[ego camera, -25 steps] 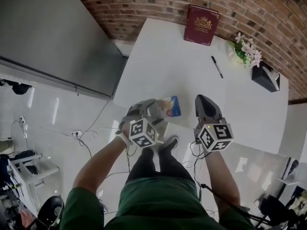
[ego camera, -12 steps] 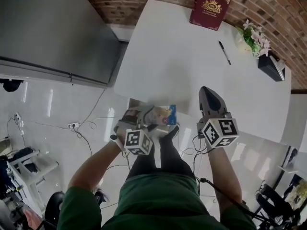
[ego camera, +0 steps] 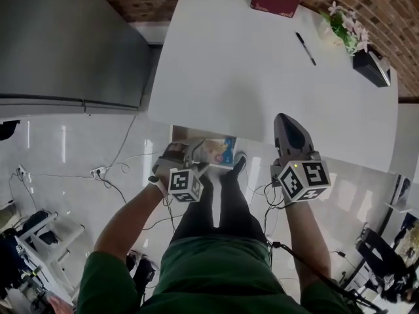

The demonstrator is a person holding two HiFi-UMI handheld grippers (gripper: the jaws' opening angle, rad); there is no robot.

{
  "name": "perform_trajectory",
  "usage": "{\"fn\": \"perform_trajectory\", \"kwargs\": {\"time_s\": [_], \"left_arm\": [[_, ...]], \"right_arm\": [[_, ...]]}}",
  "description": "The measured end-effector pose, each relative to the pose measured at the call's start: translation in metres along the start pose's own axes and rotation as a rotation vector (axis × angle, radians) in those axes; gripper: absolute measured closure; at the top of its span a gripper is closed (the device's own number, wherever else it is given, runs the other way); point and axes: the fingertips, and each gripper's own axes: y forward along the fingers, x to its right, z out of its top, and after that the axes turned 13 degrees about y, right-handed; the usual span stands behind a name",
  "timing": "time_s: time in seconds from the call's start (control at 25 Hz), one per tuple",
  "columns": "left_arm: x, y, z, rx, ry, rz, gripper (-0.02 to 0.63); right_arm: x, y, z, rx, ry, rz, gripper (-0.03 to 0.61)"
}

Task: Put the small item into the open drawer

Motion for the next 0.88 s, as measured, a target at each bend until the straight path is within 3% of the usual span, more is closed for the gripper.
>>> {"fn": "perform_trajectory", "kwargs": {"time_s": [0.24, 0.52, 0.88], "left_arm": [[0.014, 0.047, -0.025, -0.052, 0.038, -0.037, 0.241], [0.016, 0.096, -0.049, -0.119, 0.144, -0.049, 0.241], [0.016, 0.145, -0.098, -0.222, 0.196, -0.075, 0.241]], "right_arm": [[0.011, -0.003, -0.008, 0.013, 0.013, -0.034, 0.575], [0.017, -0.013, -0.014, 0.014, 0.011, -0.056, 0.575], [0.027, -0.021, -0.029, 0.019, 0.018, -0.080, 0.575]]}}
